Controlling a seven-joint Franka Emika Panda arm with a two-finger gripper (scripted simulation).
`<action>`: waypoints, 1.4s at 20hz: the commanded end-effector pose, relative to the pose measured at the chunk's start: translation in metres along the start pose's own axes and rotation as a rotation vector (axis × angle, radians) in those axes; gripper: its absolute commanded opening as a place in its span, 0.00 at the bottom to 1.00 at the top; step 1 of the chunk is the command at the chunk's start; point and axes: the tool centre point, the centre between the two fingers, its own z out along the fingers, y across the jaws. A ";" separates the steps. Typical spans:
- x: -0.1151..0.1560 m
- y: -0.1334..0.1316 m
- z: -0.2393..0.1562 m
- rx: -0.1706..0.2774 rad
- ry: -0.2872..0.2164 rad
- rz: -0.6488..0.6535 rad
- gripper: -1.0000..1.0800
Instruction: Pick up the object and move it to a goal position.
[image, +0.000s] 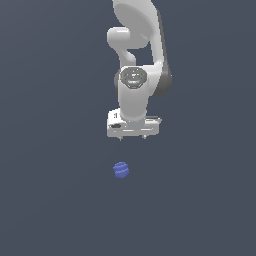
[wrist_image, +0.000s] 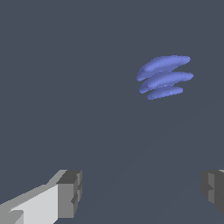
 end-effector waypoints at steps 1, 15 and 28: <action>0.006 0.003 0.002 -0.001 0.001 -0.012 0.96; 0.071 0.035 0.033 -0.017 0.021 -0.146 0.96; 0.099 0.055 0.054 -0.025 0.031 -0.215 0.96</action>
